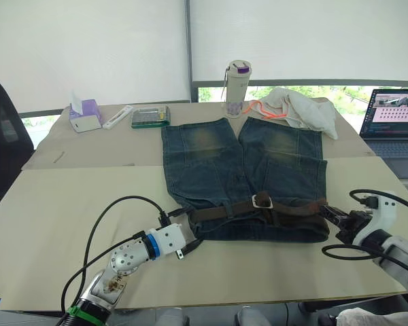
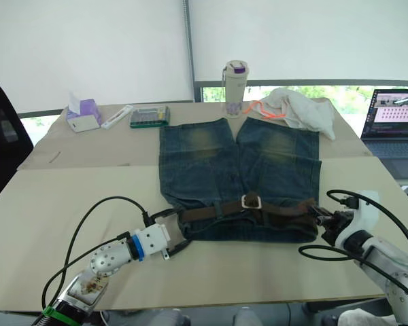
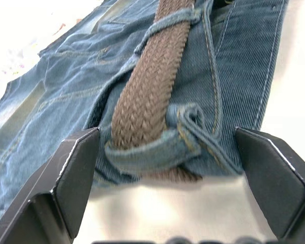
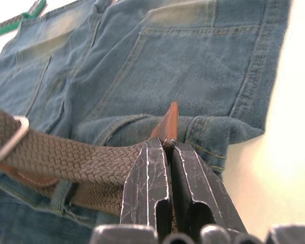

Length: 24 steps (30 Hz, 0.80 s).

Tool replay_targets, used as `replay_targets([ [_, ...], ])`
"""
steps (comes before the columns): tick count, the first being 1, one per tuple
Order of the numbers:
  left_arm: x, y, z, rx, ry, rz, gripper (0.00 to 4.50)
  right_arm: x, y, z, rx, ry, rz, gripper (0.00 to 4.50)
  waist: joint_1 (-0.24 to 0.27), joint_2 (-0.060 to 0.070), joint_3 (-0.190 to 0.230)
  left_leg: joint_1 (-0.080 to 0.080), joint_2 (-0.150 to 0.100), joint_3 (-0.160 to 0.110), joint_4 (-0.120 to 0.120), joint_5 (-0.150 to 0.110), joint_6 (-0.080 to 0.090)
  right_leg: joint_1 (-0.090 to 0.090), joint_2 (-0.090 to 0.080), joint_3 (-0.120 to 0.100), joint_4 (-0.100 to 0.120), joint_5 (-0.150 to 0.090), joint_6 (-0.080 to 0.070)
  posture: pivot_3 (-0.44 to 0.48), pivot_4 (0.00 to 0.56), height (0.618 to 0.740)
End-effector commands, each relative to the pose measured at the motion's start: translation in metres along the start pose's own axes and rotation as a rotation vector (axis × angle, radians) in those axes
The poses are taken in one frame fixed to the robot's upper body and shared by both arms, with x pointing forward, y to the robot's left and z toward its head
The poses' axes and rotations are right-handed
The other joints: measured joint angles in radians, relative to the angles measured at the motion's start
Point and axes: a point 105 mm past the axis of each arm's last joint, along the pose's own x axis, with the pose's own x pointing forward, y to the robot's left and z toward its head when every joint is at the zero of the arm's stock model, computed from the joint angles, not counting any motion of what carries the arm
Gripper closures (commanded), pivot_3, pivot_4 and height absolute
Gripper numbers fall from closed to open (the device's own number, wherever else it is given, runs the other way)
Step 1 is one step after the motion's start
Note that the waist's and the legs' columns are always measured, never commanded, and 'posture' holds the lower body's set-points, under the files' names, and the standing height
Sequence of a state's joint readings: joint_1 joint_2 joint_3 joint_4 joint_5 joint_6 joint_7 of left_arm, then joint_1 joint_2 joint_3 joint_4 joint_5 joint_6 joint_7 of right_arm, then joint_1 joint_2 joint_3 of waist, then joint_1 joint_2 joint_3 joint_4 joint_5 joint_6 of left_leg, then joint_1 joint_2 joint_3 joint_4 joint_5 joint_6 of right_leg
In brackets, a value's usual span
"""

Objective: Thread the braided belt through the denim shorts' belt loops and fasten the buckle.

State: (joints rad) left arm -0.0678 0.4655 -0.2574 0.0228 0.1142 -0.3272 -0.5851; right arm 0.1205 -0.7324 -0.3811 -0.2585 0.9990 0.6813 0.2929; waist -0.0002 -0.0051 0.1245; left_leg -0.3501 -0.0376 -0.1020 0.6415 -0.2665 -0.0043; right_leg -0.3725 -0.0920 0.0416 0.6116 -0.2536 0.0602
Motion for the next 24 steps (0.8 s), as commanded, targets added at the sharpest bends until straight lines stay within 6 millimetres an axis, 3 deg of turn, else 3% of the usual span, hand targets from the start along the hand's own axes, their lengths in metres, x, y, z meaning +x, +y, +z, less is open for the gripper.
replay_targets([
  [1,-0.007,0.008,0.013,-0.039,-0.066,0.058,0.06,0.003,0.029,0.007,0.019,-0.052,0.099,4.5,-0.002,0.0,0.0,0.0,0.0,0.0,0.0,0.0,0.0,0.0,0.0,0.0,0.0,0.0,0.0,0.0,0.15,0.74],
  [7,-0.02,0.016,0.045,-0.235,-0.221,0.104,0.06,0.009,0.048,0.009,0.054,-0.09,0.146,4.5,-0.008,0.001,0.0,0.0,0.002,-0.003,0.0,0.0,0.0,-0.001,0.0,0.001,0.0,0.0,0.0,0.0,0.15,0.74],
  [13,-0.005,0.033,0.071,-0.398,-0.296,0.17,0.06,0.01,0.047,0.007,0.05,-0.08,0.141,4.5,-0.004,0.0,0.0,-0.001,0.0,-0.001,0.0,0.0,0.0,0.0,0.0,0.0,0.0,0.0,0.0,0.0,0.15,0.74],
  [17,0.017,0.048,0.056,-0.532,-0.214,0.253,0.06,0.011,0.046,0.009,0.057,-0.091,0.136,4.5,-0.004,0.0,0.001,0.0,0.0,-0.001,0.0,0.0,0.0,0.0,0.0,-0.001,0.0,0.0,0.0,0.0,0.15,0.74],
  [19,0.03,0.041,0.042,-0.633,-0.122,0.217,0.06,0.011,0.045,0.008,0.058,-0.091,0.133,4.5,-0.007,0.0,0.001,0.0,0.0,-0.001,0.0,0.0,0.0,0.0,0.001,-0.001,0.0,0.0,0.0,0.0,0.15,0.74],
  [22,0.034,0.031,0.026,-0.57,0.008,0.184,0.06,0.011,0.046,0.006,0.057,-0.089,0.132,4.5,-0.016,0.0,0.001,0.0,0.0,-0.001,0.0,0.0,0.0,0.0,0.001,0.0,0.0,0.0,0.0,0.0,0.15,0.74],
  [24,0.026,0.024,-0.001,-0.489,0.182,0.188,0.06,0.01,0.046,0.007,0.055,-0.093,0.13,4.5,-0.016,0.0,0.001,0.0,0.0,-0.001,0.0,0.0,0.0,0.0,0.001,0.0,0.0,0.0,0.0,0.0,0.15,0.74],
])
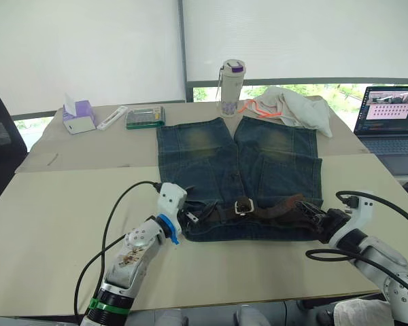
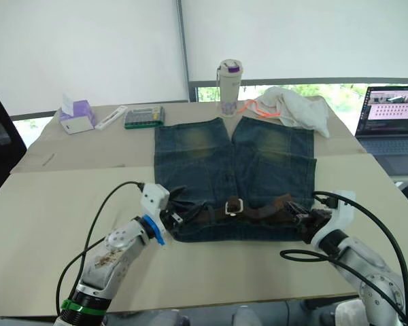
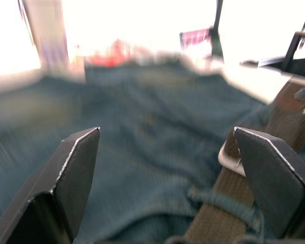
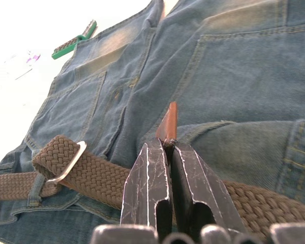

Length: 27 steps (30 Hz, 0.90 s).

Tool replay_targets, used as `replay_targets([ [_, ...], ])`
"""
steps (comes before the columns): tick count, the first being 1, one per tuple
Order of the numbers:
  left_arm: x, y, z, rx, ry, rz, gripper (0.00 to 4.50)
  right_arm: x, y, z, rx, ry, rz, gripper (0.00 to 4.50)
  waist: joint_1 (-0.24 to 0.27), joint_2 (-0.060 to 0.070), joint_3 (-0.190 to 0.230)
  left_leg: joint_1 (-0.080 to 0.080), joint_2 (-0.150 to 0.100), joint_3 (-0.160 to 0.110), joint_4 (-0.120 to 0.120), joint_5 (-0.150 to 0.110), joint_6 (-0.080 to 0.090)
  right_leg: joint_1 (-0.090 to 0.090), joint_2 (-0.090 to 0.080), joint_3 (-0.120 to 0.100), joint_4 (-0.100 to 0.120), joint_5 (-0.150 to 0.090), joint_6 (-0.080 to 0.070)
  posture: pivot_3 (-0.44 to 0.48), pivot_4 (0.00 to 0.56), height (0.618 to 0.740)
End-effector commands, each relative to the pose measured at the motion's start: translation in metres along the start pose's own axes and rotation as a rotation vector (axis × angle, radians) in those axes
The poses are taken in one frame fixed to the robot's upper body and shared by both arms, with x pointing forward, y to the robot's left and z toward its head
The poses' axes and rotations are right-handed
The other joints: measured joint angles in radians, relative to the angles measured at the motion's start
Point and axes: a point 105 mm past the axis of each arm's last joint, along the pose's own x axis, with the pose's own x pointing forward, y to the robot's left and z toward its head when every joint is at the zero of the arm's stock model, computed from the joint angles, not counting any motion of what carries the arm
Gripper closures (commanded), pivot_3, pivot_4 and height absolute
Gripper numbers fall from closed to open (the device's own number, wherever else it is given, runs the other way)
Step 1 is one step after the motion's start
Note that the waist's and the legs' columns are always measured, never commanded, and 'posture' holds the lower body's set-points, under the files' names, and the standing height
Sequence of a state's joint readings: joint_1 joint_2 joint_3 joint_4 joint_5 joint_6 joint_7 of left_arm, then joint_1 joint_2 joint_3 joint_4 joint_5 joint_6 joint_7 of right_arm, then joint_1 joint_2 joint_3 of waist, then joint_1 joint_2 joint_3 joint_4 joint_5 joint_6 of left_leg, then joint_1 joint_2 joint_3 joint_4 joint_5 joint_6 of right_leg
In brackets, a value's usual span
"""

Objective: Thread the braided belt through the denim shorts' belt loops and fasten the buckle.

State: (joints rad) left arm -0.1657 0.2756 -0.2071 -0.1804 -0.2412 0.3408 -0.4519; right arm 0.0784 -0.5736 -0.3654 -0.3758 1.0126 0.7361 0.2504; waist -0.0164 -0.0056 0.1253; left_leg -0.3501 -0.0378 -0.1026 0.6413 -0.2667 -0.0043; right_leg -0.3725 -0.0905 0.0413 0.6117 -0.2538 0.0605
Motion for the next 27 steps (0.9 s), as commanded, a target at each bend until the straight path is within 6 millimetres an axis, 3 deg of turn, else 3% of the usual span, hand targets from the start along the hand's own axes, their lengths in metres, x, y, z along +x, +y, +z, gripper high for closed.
replay_targets([
  [1,-0.011,0.016,-0.028,0.154,0.194,0.078,0.06,-0.002,0.007,0.009,-0.025,-0.03,0.024,4.5,0.0,0.0,0.0,0.0,0.0,0.0,0.0,0.0,0.0,0.0,0.0,0.0,0.0,0.0,0.0,0.0,0.15,0.74],
  [6,-0.037,0.027,-0.057,0.282,0.349,0.084,0.06,-0.011,-0.006,0.017,-0.059,-0.04,-0.016,4.5,0.004,0.001,-0.001,0.002,0.0,0.0,0.0,0.0,0.0,0.002,-0.001,0.0,0.0,0.0,0.0,0.0,0.15,0.74],
  [11,-0.046,0.03,-0.062,0.276,0.379,0.096,0.06,-0.017,-0.019,0.021,-0.092,-0.032,-0.059,4.5,0.002,0.002,-0.002,0.003,0.001,0.0,-0.001,0.0,0.0,0.002,-0.001,0.001,-0.001,0.0,0.0,0.0,0.15,0.74],
  [15,-0.049,0.031,-0.064,0.278,0.385,0.103,0.06,-0.024,-0.054,0.02,-0.23,0.031,-0.213,4.5,0.004,0.004,-0.003,0.003,0.0,0.001,-0.001,0.0,0.0,0.002,-0.001,0.001,0.0,0.0,0.0,0.0,0.15,0.74],
  [18,-0.049,0.03,-0.065,0.271,0.382,0.104,0.06,-0.028,-0.062,0.019,-0.274,0.056,-0.241,4.5,0.005,0.004,-0.003,0.003,0.0,0.001,-0.001,0.0,0.0,0.002,-0.001,0.001,-0.001,-0.001,0.0,0.0,0.15,0.74],
  [21,-0.051,0.03,-0.067,0.262,0.383,0.108,0.06,-0.03,-0.075,0.032,-0.311,0.003,-0.321,4.5,0.013,0.004,-0.003,0.003,0.0,0.002,-0.001,0.0,0.0,0.002,-0.002,0.001,-0.001,-0.001,0.001,0.0,0.15,0.74],
  [25,-0.051,0.03,-0.067,0.26,0.379,0.106,0.06,-0.028,-0.069,0.033,-0.263,-0.025,-0.284,4.5,0.021,0.004,-0.003,0.003,-0.001,0.001,-0.001,0.0,0.0,0.003,-0.003,0.001,-0.001,-0.001,0.001,0.0,0.15,0.74],
  [27,-0.051,0.028,-0.066,0.239,0.356,0.094,0.06,-0.026,-0.053,0.027,-0.223,-0.016,-0.193,4.5,0.022,0.004,-0.003,0.003,-0.001,0.001,-0.001,0.0,0.0,0.002,-0.003,0.001,-0.001,-0.001,0.002,0.0,0.15,0.74],
])
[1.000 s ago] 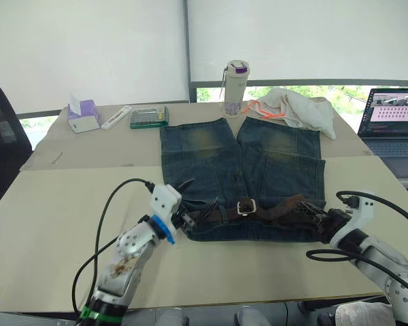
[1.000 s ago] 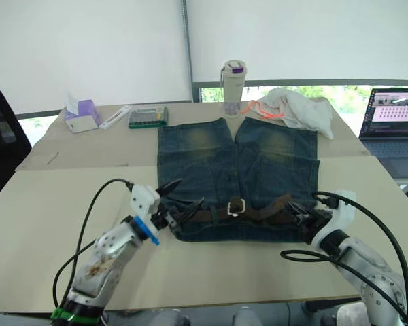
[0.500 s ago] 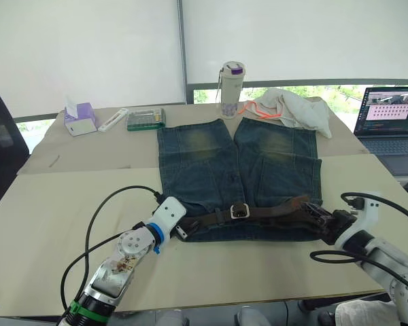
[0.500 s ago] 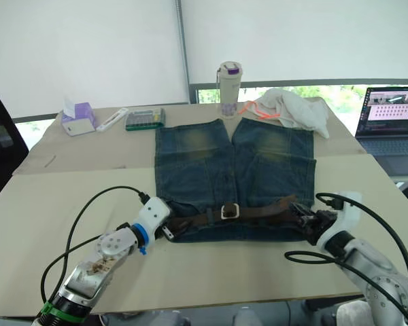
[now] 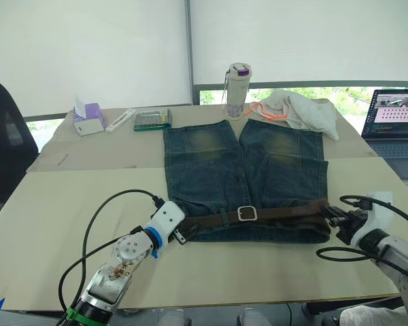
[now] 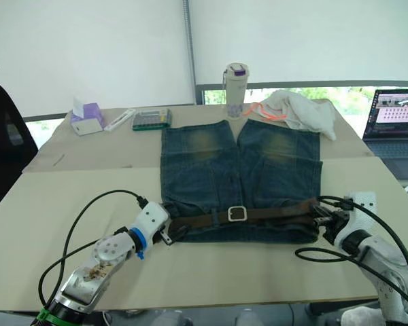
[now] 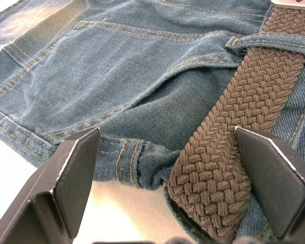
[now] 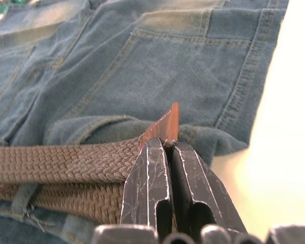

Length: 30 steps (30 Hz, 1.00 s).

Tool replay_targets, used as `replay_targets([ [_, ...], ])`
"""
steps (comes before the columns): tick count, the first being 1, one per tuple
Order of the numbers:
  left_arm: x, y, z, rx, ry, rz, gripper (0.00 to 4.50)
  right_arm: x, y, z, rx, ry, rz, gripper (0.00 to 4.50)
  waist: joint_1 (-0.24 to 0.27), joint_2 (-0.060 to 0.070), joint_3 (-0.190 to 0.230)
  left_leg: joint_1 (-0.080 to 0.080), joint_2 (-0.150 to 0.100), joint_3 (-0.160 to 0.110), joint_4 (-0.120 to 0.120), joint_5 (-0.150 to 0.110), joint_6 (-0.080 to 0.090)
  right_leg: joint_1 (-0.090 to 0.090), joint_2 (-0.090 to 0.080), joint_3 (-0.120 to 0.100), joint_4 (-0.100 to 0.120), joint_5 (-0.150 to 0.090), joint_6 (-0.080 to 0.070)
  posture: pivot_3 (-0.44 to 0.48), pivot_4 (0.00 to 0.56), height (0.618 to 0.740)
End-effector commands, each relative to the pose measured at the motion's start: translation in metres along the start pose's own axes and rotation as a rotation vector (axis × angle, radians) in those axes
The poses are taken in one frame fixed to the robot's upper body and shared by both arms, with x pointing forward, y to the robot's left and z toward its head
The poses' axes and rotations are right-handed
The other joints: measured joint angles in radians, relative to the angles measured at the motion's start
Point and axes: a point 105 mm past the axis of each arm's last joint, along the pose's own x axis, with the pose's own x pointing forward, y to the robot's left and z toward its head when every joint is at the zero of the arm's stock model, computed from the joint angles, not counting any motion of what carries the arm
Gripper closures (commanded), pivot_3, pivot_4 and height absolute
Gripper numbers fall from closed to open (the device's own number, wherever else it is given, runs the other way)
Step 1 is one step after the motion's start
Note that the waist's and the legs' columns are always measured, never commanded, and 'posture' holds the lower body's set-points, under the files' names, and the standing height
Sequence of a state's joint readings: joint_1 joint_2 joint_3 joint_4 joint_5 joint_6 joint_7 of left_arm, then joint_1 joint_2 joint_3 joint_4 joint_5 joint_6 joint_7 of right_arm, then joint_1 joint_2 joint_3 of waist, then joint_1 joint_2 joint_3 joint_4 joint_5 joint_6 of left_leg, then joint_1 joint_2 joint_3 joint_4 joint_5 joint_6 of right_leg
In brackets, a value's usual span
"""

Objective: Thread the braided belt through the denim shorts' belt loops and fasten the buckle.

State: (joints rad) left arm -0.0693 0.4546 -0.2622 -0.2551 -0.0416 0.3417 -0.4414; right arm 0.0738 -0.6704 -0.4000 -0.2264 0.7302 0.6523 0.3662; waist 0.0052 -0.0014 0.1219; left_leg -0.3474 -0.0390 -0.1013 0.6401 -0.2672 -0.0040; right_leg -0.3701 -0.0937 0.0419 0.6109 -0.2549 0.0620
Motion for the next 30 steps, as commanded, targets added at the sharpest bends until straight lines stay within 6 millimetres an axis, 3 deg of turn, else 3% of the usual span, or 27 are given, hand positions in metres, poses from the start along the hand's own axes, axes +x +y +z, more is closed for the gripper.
replay_targets([
  [1,-0.009,0.005,-0.039,-0.047,0.132,0.029,0.01,-0.012,0.001,0.018,0.017,-0.073,0.014,4.13,0.0,0.0,0.0,0.0,0.0,0.0,0.0,0.0,0.0,0.0,0.0,0.0,0.0,0.0,0.0,0.0,0.15,0.74],
  [7,-0.015,0.004,-0.015,-0.101,-0.037,0.003,0.0,-0.024,0.018,0.027,0.023,-0.109,0.151,2.16,-0.01,0.0,0.0,-0.002,0.002,0.0,0.0,-0.001,0.001,-0.001,0.001,0.0,0.0,0.0,0.0,0.0,0.15,0.74],
  [8,-0.017,0.004,-0.011,-0.117,-0.068,-0.007,0.0,-0.026,0.02,0.028,-0.001,-0.109,0.173,1.67,-0.013,0.0,0.0,-0.002,0.002,0.0,0.0,-0.001,0.001,-0.001,0.002,0.0,0.0,0.0,0.0,0.0,0.15,0.74],
  [12,-0.038,-0.001,0.008,-0.191,-0.215,-0.131,0.0,-0.033,0.023,0.015,-0.15,-0.057,0.258,0.5,-0.016,-0.001,0.002,-0.002,0.002,0.0,0.0,-0.001,0.001,-0.002,0.001,0.0,0.0,0.0,0.0,0.0,0.15,0.74],
  [13,-0.044,0.003,0.009,-0.203,-0.231,-0.139,0.0,-0.035,0.02,0.009,-0.186,-0.031,0.272,0.03,-0.016,-0.002,0.002,-0.003,0.002,0.0,0.0,-0.001,0.001,-0.003,0.001,0.0,0.0,0.0,0.0,0.0,0.15,0.74],
  [16,-0.067,0.012,0.007,-0.222,-0.237,-0.174,0.0,-0.041,0.008,-0.011,-0.299,0.057,0.326,0.03,-0.016,-0.005,0.004,-0.003,0.002,0.0,0.0,-0.001,0.001,-0.003,0.001,0.0,0.0,0.0,0.0,0.0,0.15,0.74],
  [21,-0.098,0.027,-0.012,-0.193,-0.129,-0.206,0.0,-0.046,-0.015,-0.023,-0.394,0.097,0.342,0.03,-0.017,-0.007,0.007,-0.002,0.004,0.001,0.0,-0.001,0.001,-0.003,0.001,0.0,-0.001,-0.001,0.001,0.0,0.15,0.74],
  [26,-0.114,0.02,-0.032,-0.178,-0.009,-0.241,0.0,-0.046,-0.031,-0.03,-0.437,0.104,0.333,0.03,-0.017,-0.006,0.009,-0.002,0.004,0.001,0.0,-0.001,0.0,-0.003,0.0,0.0,-0.001,0.0,-0.001,0.0,0.15,0.74],
  [30,-0.115,0.019,-0.039,-0.141,0.029,-0.204,0.0,-0.046,-0.036,-0.036,-0.434,0.126,0.32,0.03,-0.015,-0.006,0.01,-0.002,0.004,0.001,0.0,-0.001,0.0,-0.002,0.0,0.0,-0.001,0.0,-0.001,0.0,0.15,0.74],
])
